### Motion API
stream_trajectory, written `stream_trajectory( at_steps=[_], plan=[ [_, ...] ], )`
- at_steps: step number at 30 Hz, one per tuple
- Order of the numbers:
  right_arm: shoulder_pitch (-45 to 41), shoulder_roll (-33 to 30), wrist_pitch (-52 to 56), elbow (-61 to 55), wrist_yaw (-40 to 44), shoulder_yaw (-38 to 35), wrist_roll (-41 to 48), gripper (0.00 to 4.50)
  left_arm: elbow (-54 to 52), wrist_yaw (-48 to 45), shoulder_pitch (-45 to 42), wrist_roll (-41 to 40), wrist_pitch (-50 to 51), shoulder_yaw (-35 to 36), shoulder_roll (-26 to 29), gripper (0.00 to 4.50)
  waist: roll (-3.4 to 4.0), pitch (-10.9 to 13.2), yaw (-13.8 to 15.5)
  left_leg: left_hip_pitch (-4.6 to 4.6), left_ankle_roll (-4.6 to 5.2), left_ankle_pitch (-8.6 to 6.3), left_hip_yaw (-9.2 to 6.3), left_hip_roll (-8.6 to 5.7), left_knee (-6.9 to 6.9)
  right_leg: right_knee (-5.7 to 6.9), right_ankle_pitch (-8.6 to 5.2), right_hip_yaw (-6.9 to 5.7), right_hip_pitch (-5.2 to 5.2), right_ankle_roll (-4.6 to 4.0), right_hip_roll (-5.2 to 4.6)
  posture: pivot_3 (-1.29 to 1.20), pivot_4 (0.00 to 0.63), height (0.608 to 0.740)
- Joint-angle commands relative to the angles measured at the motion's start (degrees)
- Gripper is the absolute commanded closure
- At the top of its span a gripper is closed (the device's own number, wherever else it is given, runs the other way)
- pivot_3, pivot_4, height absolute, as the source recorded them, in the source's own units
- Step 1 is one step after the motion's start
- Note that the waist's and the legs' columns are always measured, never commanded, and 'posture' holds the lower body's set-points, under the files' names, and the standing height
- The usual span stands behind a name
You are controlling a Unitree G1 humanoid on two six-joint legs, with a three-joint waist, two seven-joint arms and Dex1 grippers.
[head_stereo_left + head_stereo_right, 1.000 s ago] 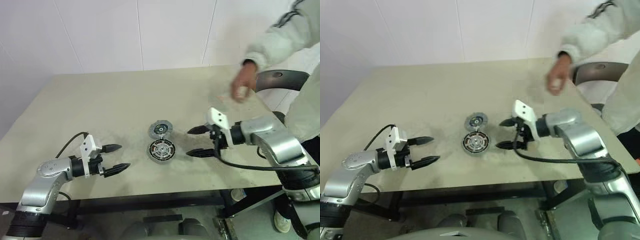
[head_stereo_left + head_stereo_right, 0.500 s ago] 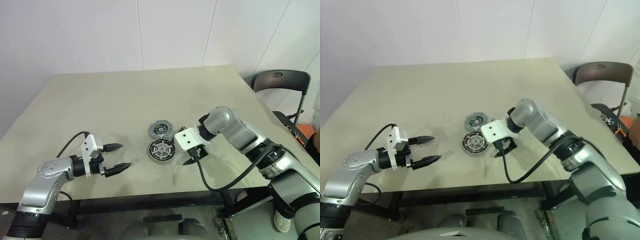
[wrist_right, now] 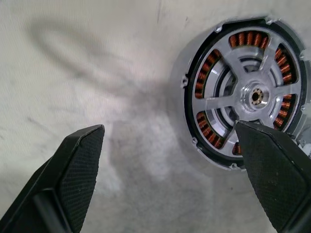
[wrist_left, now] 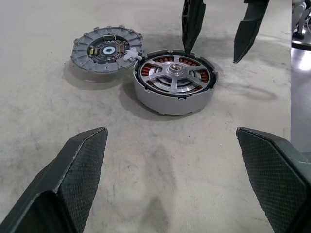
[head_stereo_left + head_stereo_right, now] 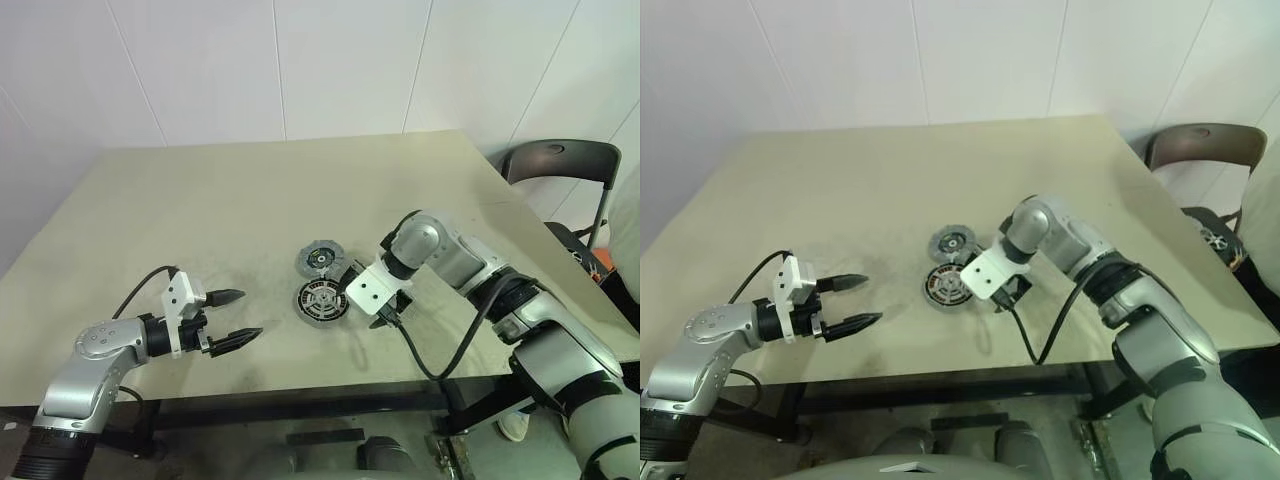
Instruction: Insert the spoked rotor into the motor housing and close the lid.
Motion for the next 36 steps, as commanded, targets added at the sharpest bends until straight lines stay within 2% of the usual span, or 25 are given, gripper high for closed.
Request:
stream_trajectory(
  at_steps=[1,3,13,14,19,21,25,29,36],
  plan=[
    [-2.3,2.0,-2.0,3.0,-0.9,0.2,-1.9,0.40,-2.0,0.4,-0.4,-0.8,-0.2,1.3,0.1,0.00,0.00,0.0,0.0,0.01,0.00,0.00,0.00,0.00,0.00,0.00,0.00,0.00,0.00,0.00,0.00,0.00,0.000,0.740],
    [-2.7,3.0,-2.7,5.0,-1.4,0.3,-3.0,0.90,-2.1,0.5,-0.5,-0.7,-0.2,1.1,0.0,0.00,0.01,0.0,-0.2,0.01,-0.01,0.01,0.00,0.00,0.00,0.02,0.01,0.01,-0.01,-0.01,0.01,0.00,0.000,0.740],
    [-3.6,5.9,-0.7,6.8,-1.7,-0.8,-3.9,4.34,-2.4,0.8,-0.6,-0.6,0.0,1.0,-0.1,0.00,-0.03,0.0,-0.2,0.07,-0.06,0.03,-0.02,0.02,-0.02,0.05,0.02,0.02,0.01,-0.04,0.05,0.00,0.000,0.740],
    [-3.6,6.3,1.2,6.0,-1.3,-1.1,-3.4,4.44,-2.4,0.8,-0.6,-0.6,-0.1,1.0,-0.1,0.00,-0.02,0.0,-0.3,0.06,-0.07,0.04,-0.01,0.05,-0.02,0.05,0.04,0.02,0.01,-0.07,0.09,0.00,0.000,0.740],
    [-2.8,7.7,11.8,1.2,-0.2,-2.3,-2.5,4.45,-2.5,1.1,-0.6,-0.5,-0.2,0.8,-0.4,0.00,-0.02,0.0,-0.1,0.06,-0.26,0.07,0.00,0.34,-0.01,0.05,0.18,0.03,-0.03,-0.30,0.38,0.00,0.000,0.740],
    [-1.6,8.1,18.5,-2.6,1.3,-3.1,-1.2,4.45,-2.4,1.2,-0.8,-0.5,-0.1,0.7,-0.5,0.00,-0.01,0.0,-0.1,0.05,-0.31,0.06,0.00,0.46,-0.02,0.05,0.23,0.02,-0.07,-0.38,0.49,0.00,0.000,0.740],
    [0.6,8.2,31.6,-11.5,-1.4,-4.3,-3.5,4.45,-2.4,1.0,-0.9,-0.5,0.0,0.6,-0.5,0.00,-0.01,0.0,-0.1,-0.02,-0.33,0.06,0.03,0.52,-0.05,0.06,0.26,0.02,-0.21,-0.42,0.53,0.00,0.000,0.740],
    [0.7,7.8,48.4,-19.7,3.4,-3.7,-1.9,4.45,-2.0,0.8,-1.1,-0.3,0.0,0.4,-0.4,0.00,0.00,0.0,0.0,-0.05,-0.38,0.03,0.21,0.56,-0.04,0.06,0.28,0.03,-0.30,-0.44,0.51,0.00,0.000,0.740],
    [-0.4,9.1,70.7,-25.7,2.8,-2.2,0.3,4.45,-0.3,0.0,-2.1,-0.1,-0.5,0.4,-0.4,0.00,0.00,0.0,-0.1,-0.04,-0.39,0.01,0.24,0.58,-0.02,0.05,0.28,0.02,-0.30,-0.44,0.51,0.00,0.000,0.740]
  ],
)
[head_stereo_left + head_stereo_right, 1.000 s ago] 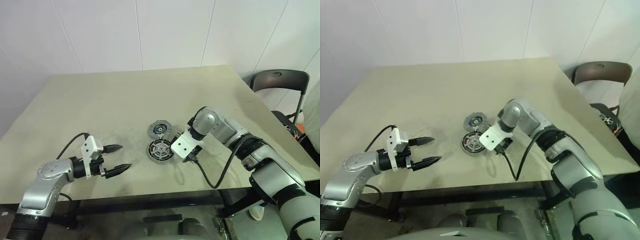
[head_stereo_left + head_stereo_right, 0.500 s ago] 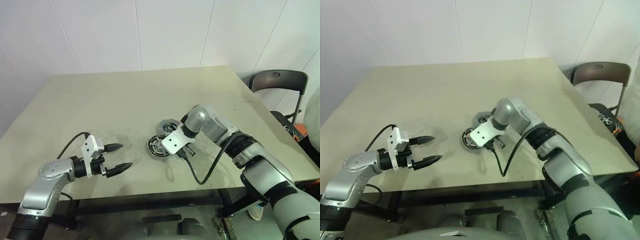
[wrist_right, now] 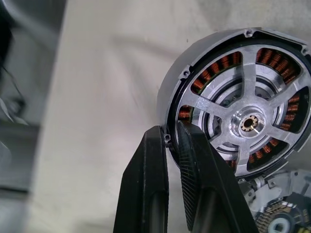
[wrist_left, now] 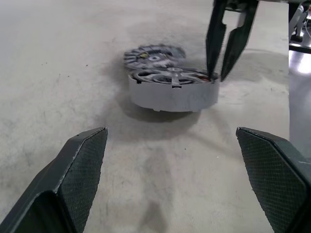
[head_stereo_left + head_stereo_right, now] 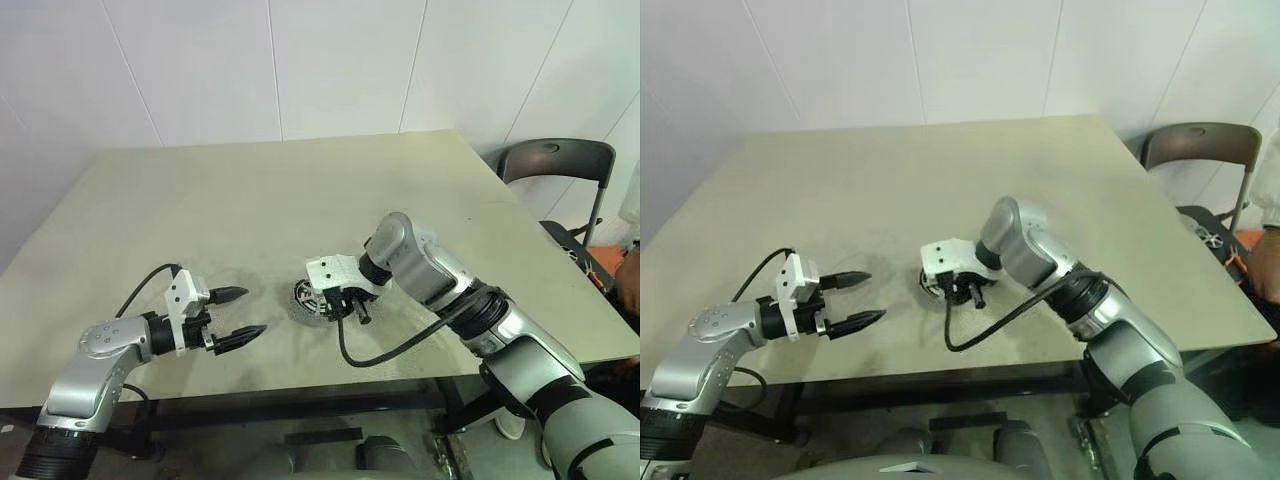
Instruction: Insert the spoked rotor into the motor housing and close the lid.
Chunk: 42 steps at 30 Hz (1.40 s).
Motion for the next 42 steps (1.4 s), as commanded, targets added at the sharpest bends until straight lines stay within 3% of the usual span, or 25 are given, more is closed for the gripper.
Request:
stream_trajectory(
  at_steps=[1,7,15,21,24,27,31,34,42],
  plan=[
    [-2.6,1.0,9.6,-3.9,-1.6,-0.3,1.9,4.48,0.4,-0.8,-1.4,-0.1,-1.1,0.8,0.5,0.00,0.00,0.0,-0.1,0.01,0.00,0.00,0.01,0.02,0.00,0.00,0.00,0.00,0.00,0.00,0.01,0.00,0.000,0.740],
    [-3.8,2.4,21.2,-5.0,-6.2,0.7,5.9,4.48,1.4,-1.1,-1.4,0.2,-1.5,0.8,0.3,0.00,-0.01,0.0,-0.1,0.02,-0.01,0.00,0.03,0.04,0.00,0.00,0.02,-0.01,0.00,-0.02,0.01,0.00,0.000,0.740],
    [-5.9,3.0,22.7,-4.9,-11.6,1.0,11.3,4.48,1.6,-1.1,-0.9,0.4,-2.1,0.7,0.0,0.00,-0.01,0.0,-0.2,0.02,-0.02,-0.01,0.07,0.05,0.00,-0.01,0.02,-0.01,-0.02,-0.02,-0.01,0.00,0.000,0.740],
    [-8.9,1.6,21.9,-3.4,-15.0,-3.6,16.2,4.48,1.7,-1.3,-0.8,0.3,-2.3,0.9,0.1,0.00,-0.01,0.0,-0.2,0.02,-0.02,-0.01,0.07,0.05,0.00,-0.01,0.02,-0.01,-0.02,-0.02,-0.01,0.00,0.000,0.740],
    [-9.2,-0.9,20.4,-1.6,-18.3,-11.0,18.5,4.48,1.4,-1.2,-0.6,0.2,-2.1,0.8,0.0,0.00,-0.02,0.0,-0.1,0.01,-0.02,-0.01,0.07,0.05,-0.01,-0.02,0.02,-0.02,-0.02,-0.01,-0.01,0.00,0.000,0.740],
    [-8.5,-3.3,20.1,-1.5,-19.7,-13.1,20.1,4.48,1.0,-1.1,-0.3,0.1,-2.0,0.8,0.0,0.00,-0.03,0.0,0.0,0.00,0.00,-0.02,0.09,0.05,0.00,-0.09,0.03,-0.03,0.02,0.00,-0.02,0.00,0.000,0.740],
    [-5.7,-6.8,17.5,-1.8,-21.5,-17.3,22.4,4.48,0.6,-1.0,-0.1,-0.2,-1.7,0.9,0.0,0.00,-0.03,0.0,-0.3,0.01,-0.01,-0.05,0.15,0.11,-0.05,-0.08,0.03,-0.03,-0.03,0.00,-0.02,0.00,0.000,0.740],
    [0.3,-10.8,12.0,0.2,-24.2,-23.4,23.6,4.48,0.9,-0.3,-1.8,-1.5,-0.4,1.9,-0.4,0.00,-0.06,0.0,0.2,0.00,0.00,-0.07,0.18,0.12,-0.03,-0.13,0.03,-0.05,0.02,0.00,-0.02,0.00,0.000,0.740],
    [11.9,-15.3,2.0,1.5,-29.1,-30.4,25.3,4.48,-0.4,-0.1,-1.4,-1.7,0.9,2.3,-0.3,0.00,-0.03,0.0,-0.1,0.02,0.05,-0.10,0.27,0.16,-0.01,-0.15,0.05,-0.01,0.03,0.04,-0.02,0.00,0.000,0.740]
  ],
)
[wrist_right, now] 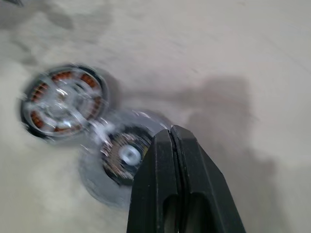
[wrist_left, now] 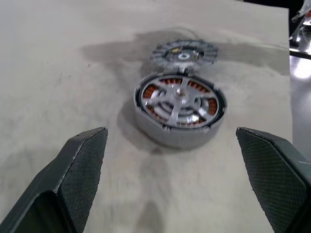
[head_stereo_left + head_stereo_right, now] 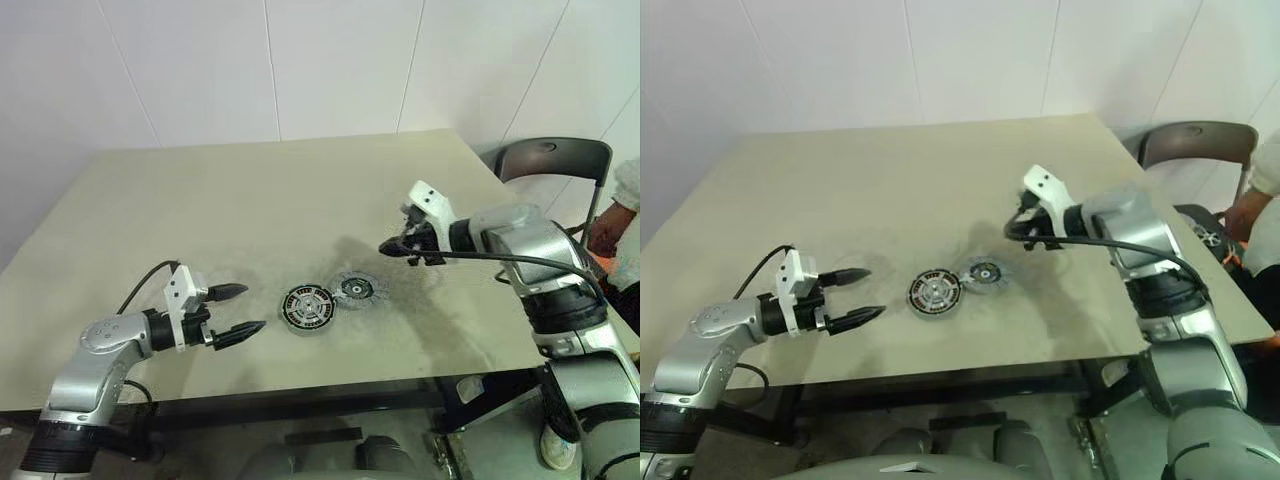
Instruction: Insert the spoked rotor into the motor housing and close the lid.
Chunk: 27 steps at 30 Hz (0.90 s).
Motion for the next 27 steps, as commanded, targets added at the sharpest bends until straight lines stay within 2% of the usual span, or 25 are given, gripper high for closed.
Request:
stream_trajectory(
  at_steps=[1,9,27],
  plan=[
    [2.7,-1.4,-4.9,-0.4,-2.2,-3.6,1.0,4.48,-2.1,0.5,0.0,-1.2,0.3,1.9,0.4,0.00,0.01,0.0,0.0,0.00,0.00,0.00,0.01,0.00,0.01,0.00,0.00,0.01,0.00,0.00,0.00,0.00,0.000,0.740],
    [13.3,-1.5,-12.0,0.0,-1.7,-4.8,3.2,4.48,-2.4,0.6,0.3,-1.5,0.9,2.2,1.0,0.00,0.01,0.0,0.2,0.01,0.02,-0.01,0.02,0.00,0.08,-0.01,0.01,0.03,0.08,0.03,0.00,0.00,0.000,0.740],
    [14.7,6.1,-19.1,5.6,-7.2,0.7,0.0,4.48,-3.5,1.2,-0.2,-1.8,2.2,2.5,1.1,0.00,-0.01,0.0,0.2,0.08,0.02,0.00,0.09,0.04,0.13,0.00,0.07,0.04,0.11,0.02,0.01,0.00,0.000,0.740]
  ],
)
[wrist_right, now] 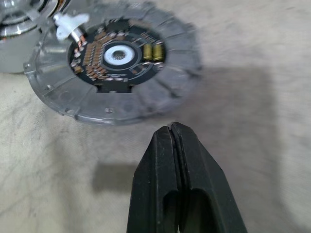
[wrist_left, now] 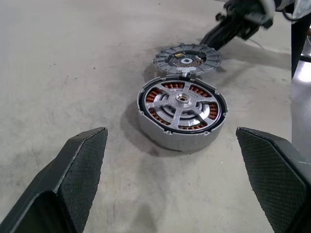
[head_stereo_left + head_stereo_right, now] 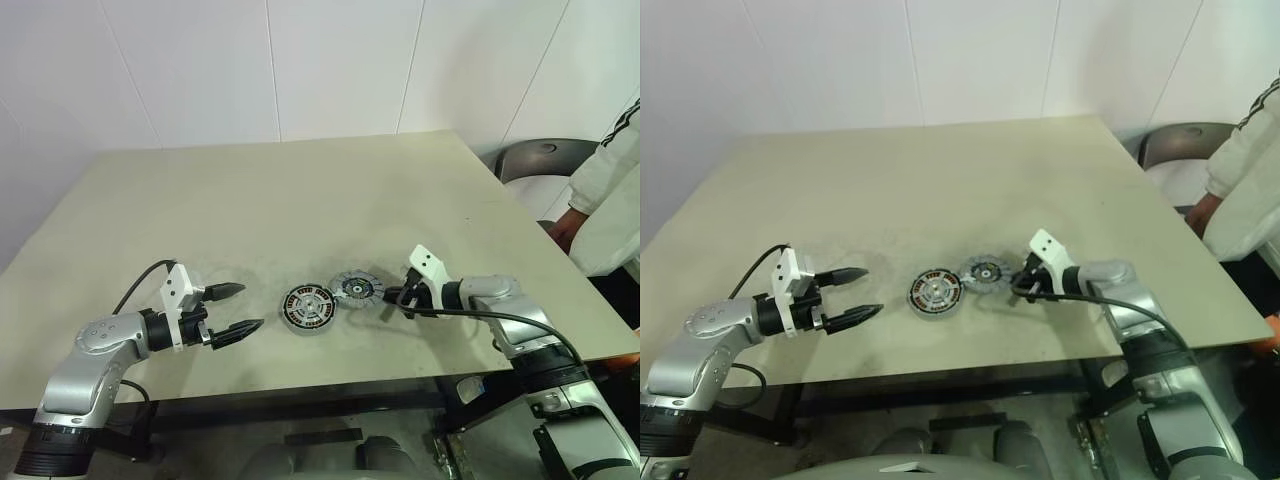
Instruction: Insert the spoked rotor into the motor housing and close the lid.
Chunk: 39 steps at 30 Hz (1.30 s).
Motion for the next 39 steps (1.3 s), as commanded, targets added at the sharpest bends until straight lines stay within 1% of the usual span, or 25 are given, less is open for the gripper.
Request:
stream_trajectory(
  at_steps=[1,8,14,18,26,32,39],
  plan=[
    [-1.5,1.8,-1.3,-0.6,-1.1,-0.5,0.6,4.48,-1.7,0.1,-0.8,-0.9,0.0,1.4,0.6,0.00,0.00,0.0,0.0,0.00,0.00,0.00,0.00,0.00,0.00,0.00,0.00,0.00,0.00,0.00,0.00,0.00,0.000,0.740],
    [-2.4,4.9,-1.3,-2.4,-2.9,-2.3,2.2,4.48,-1.9,-0.1,0.3,-1.0,0.5,1.6,0.8,0.00,0.00,0.0,0.0,0.00,0.00,0.00,-0.01,0.00,0.00,0.01,0.00,0.00,-0.01,0.00,0.01,0.00,0.000,0.740],
    [-3.1,5.7,-1.4,-4.2,-4.3,-3.5,3.7,4.48,-2.2,-0.3,1.1,-1.1,0.4,1.8,1.0,0.00,0.01,0.0,-0.1,0.01,0.00,0.00,-0.01,0.00,0.00,0.02,0.01,0.00,-0.01,0.00,0.02,0.00,0.000,0.740],
    [-3.7,7.8,-1.9,-4.0,-6.6,-5.6,5.1,4.48,-2.0,-0.5,1.4,-1.0,0.1,1.8,1.1,0.00,0.01,0.0,-0.1,0.01,0.00,0.00,-0.01,0.00,-0.01,0.02,0.01,0.00,-0.01,-0.01,0.02,0.00,0.000,0.740],
    [-2.5,10.8,-3.5,-4.0,-8.4,-6.9,6.8,4.48,-1.8,-0.7,1.5,-0.9,-0.3,1.7,0.9,0.00,0.01,0.0,-0.1,0.01,0.00,0.00,-0.01,0.00,-0.01,0.03,0.01,0.00,-0.02,-0.01,0.02,0.00,0.000,0.740],
    [-1.7,13.0,-2.7,-6.0,-9.2,-7.3,8.8,4.48,-1.7,-0.6,1.4,-0.9,-0.3,1.5,0.8,0.00,0.01,0.0,-0.1,0.01,0.00,0.00,-0.01,0.00,-0.01,0.03,0.01,0.00,-0.03,-0.01,0.02,0.00,0.000,0.740],
    [-1.2,13.1,-1.2,-10.4,-8.2,-5.1,10.0,4.48,-1.8,-0.4,1.0,-0.9,-0.1,1.3,0.7,0.00,0.02,0.0,-0.1,0.01,0.00,0.00,-0.02,0.00,-0.01,0.03,0.01,0.00,-0.03,-0.01,0.03,0.00,0.000,0.740]
  ],
)
